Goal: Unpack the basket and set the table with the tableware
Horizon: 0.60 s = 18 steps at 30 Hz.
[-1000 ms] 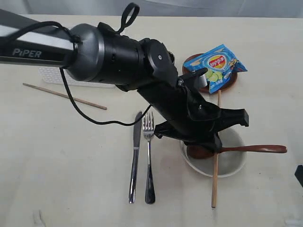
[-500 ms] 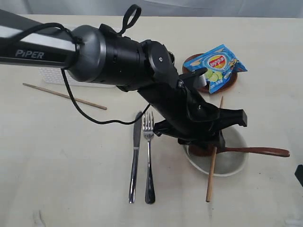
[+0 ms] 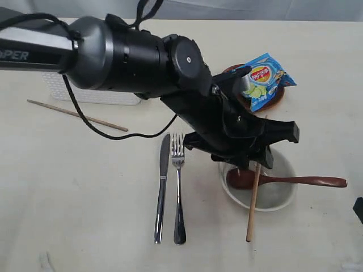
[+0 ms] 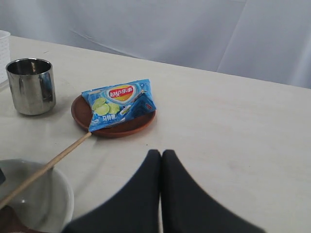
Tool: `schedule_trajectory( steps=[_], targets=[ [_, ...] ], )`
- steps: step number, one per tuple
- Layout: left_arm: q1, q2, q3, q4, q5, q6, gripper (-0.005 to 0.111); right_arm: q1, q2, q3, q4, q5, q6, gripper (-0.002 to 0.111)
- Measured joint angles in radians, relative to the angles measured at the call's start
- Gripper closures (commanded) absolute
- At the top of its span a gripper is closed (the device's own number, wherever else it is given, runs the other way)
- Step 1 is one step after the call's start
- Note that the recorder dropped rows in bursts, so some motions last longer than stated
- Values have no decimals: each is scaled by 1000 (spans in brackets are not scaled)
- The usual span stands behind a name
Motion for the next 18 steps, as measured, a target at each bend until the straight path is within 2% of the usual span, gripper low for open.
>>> schedule_trajectory(
  steps=[3, 9, 12, 16, 18],
  targets=[
    [0, -46, 0, 76, 0, 0, 67, 0, 0, 0, 0, 0, 0, 108],
    [0, -154, 0, 333, 31, -12, 67, 0, 0, 0, 0, 0, 0, 108],
    [0, -218, 0, 536, 98, -44, 67, 0, 0, 0, 0, 0, 0, 108],
    [0, -289, 0, 919, 277, -111, 67, 0, 0, 0, 0, 0, 2, 108],
    [10, -308, 0, 1061, 370, -111, 67, 0, 0, 0, 0, 0, 2, 108]
  ],
)
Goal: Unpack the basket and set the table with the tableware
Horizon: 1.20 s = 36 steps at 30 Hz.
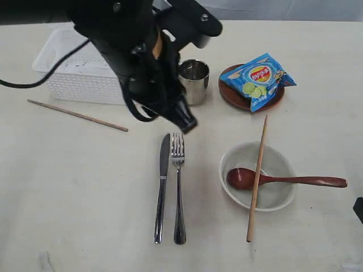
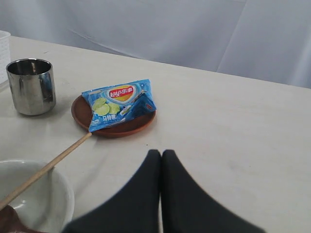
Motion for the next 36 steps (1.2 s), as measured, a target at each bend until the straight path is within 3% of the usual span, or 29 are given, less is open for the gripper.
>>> schedule_trajectory(
  steps=[3, 7, 11, 14, 16, 22, 28, 34, 36],
  targets=[
    [62, -7, 0, 53, 80, 103, 67, 0, 0, 0, 0, 0, 0, 108],
    [171, 1, 3, 18, 114, 371, 67, 0, 0, 0, 0, 0, 0, 108],
    [261, 9, 59, -88, 109, 804, 67, 0, 0, 0, 0, 0, 0, 108],
    [286, 24, 128, -123, 74, 1165, 67, 0, 0, 0, 0, 0, 0, 108],
    [302, 41, 173, -134, 25, 1303, 67, 0, 0, 0, 0, 0, 0, 108],
    [356, 156, 246, -136, -193, 1393, 67, 0, 0, 0, 0, 0, 0, 108],
    [361, 247, 246, -118, -410, 1377, 67, 0, 0, 0, 0, 0, 0, 108],
    [387, 314, 194, -116, -406, 1367, 68, 0, 0, 0, 0, 0, 0, 108],
    [406, 323, 182, -116, -400, 1367, 77, 0, 0, 0, 0, 0, 0, 108]
  ],
)
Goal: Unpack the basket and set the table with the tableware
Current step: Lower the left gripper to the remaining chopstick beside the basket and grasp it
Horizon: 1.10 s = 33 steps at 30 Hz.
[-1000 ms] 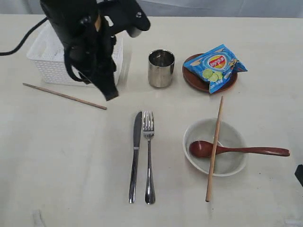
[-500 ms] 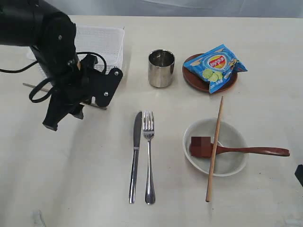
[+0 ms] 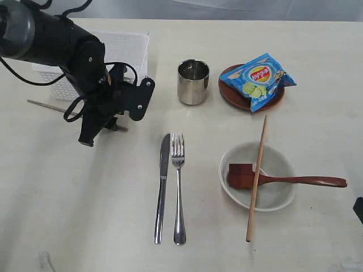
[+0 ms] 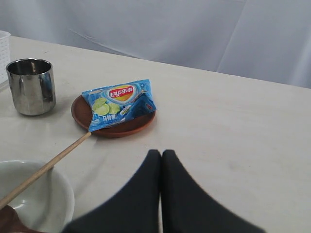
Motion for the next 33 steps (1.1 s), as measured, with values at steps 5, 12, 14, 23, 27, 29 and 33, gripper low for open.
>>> schedule_trajectory(
  steps=[5, 12, 14, 23, 27, 29, 33],
  targets=[
    [27, 13, -9, 0, 27, 8, 103, 0, 0, 0, 0, 0, 0, 108],
    [35, 27, -13, 3, 90, 18, 103, 0, 0, 0, 0, 0, 0, 108],
    [35, 27, -20, 3, 118, 18, 107, 0, 0, 0, 0, 0, 0, 108],
    [39, -26, 5, -56, 326, -28, 102, 0, 0, 0, 0, 0, 0, 108],
    [45, -55, 10, -64, 259, -69, 70, 0, 0, 0, 0, 0, 0, 108],
    [45, -76, 10, -65, 187, -121, 59, 0, 0, 0, 0, 0, 0, 108],
    [45, -97, 10, -50, 88, -150, 59, 0, 0, 0, 0, 0, 0, 108]
  ],
)
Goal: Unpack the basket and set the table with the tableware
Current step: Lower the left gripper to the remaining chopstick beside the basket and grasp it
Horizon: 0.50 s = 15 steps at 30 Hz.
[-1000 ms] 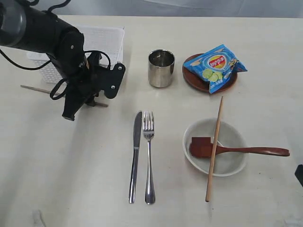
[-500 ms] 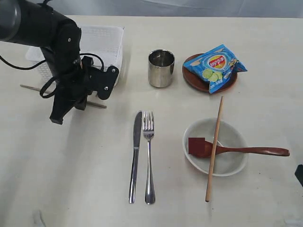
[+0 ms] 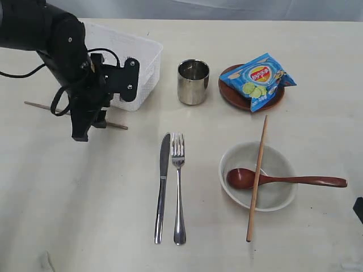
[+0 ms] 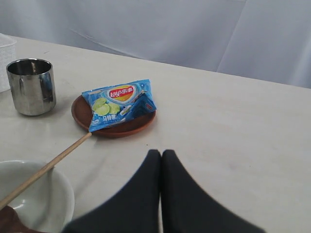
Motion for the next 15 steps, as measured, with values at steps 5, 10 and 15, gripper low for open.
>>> schedule_trajectory(
  steps=[5, 10, 15],
  targets=[
    [48, -2, 0, 172, 26, -43, 59, 0, 0, 0, 0, 0, 0, 108],
    [212, -2, 2, 172, 68, 31, 59, 0, 0, 0, 0, 0, 0, 108],
    [307, -2, 15, 26, 67, 262, 60, 0, 0, 0, 0, 0, 0, 108]
  ],
)
